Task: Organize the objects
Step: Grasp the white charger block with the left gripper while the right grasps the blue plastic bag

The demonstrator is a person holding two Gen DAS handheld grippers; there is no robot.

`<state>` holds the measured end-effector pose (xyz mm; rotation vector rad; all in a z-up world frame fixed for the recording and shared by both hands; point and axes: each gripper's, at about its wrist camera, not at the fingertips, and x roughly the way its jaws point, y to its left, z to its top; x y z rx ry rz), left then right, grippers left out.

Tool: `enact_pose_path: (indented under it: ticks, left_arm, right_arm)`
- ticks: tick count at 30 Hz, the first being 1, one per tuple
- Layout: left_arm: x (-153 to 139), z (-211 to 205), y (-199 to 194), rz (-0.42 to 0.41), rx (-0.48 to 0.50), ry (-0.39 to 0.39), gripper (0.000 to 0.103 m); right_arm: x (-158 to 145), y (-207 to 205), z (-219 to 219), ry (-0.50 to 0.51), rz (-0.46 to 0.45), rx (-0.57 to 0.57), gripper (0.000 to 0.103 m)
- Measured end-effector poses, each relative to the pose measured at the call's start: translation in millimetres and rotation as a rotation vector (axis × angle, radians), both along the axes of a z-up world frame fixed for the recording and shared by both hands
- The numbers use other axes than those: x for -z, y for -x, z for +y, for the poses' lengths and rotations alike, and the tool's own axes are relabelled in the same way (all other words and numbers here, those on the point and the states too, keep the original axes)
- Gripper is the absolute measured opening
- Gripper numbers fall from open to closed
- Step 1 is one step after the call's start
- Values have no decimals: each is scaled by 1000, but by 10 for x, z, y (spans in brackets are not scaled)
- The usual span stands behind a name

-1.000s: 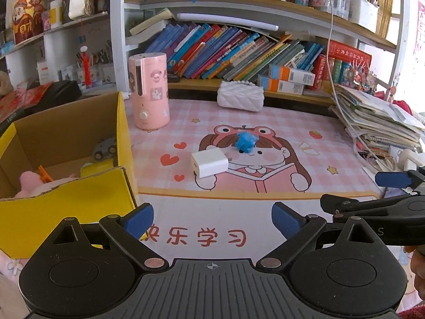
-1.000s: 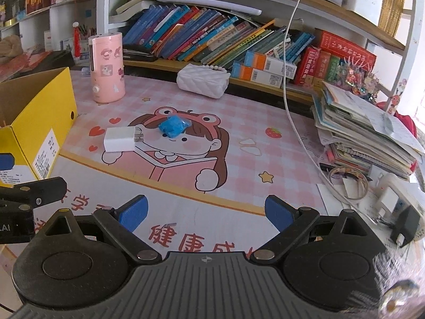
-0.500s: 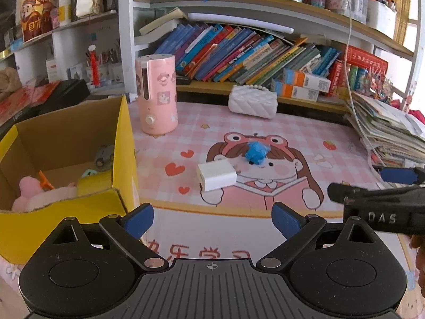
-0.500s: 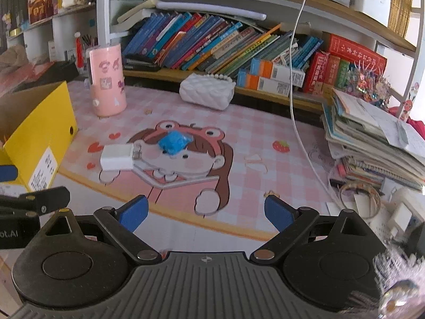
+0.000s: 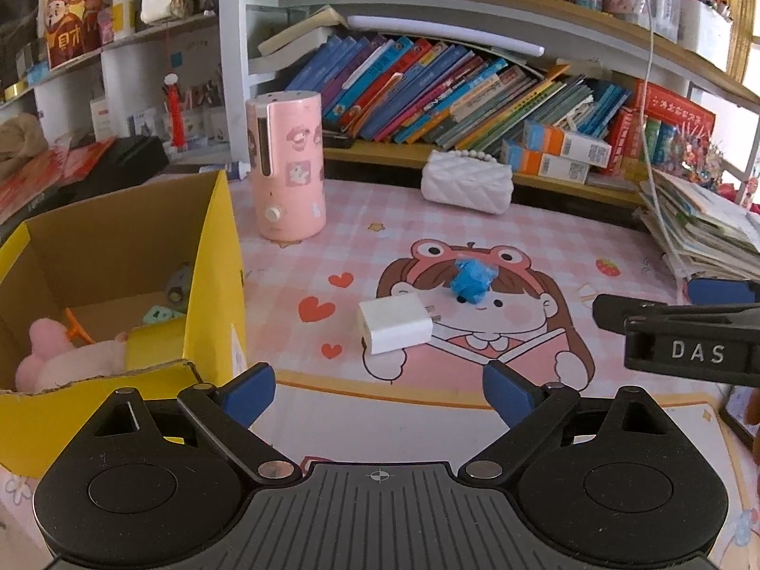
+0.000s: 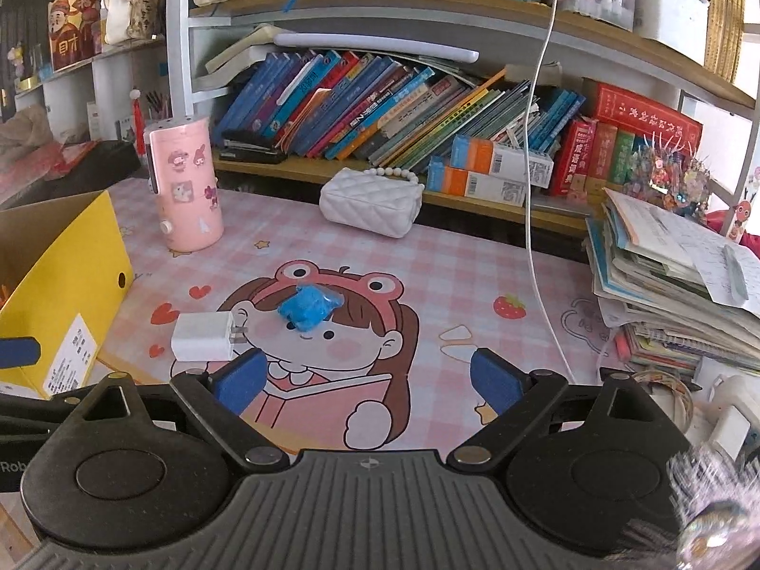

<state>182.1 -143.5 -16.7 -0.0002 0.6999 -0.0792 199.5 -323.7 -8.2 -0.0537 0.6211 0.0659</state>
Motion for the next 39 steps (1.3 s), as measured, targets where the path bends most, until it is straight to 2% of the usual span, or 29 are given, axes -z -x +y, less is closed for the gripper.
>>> enact_pose_path:
  ticks: [9,11,17,28,36,37,39]
  left_arm:
    - [50,-26,-80,6,-16,-15,91]
    - [73,-51,-115,10,-13,-18,84]
    - [170,-120,-234,30,-16,-22,77]
    - [418,-217,-767,78,-73,-2,77]
    - [601,-323,-1127,110,-71,-4,78]
    - [622,-329,-1153,115,-70,-1,77]
    - [668,-329,-1193,131,-70,9,68]
  right_arm:
    - [27,-110,-28,-2,2,-7,93]
    - [42,-147,-30,-5,5,-15,92]
    - [108,-266,-27,-15,22,-43,83]
    - [254,-658,-44,-26,44,-40,83]
    - [403,-1093,-15,-38,63,-74,83]
    - [413,-1149,-10,-43,65,-81,83]
    - [435,-1264,10,-50,71,-102,84]
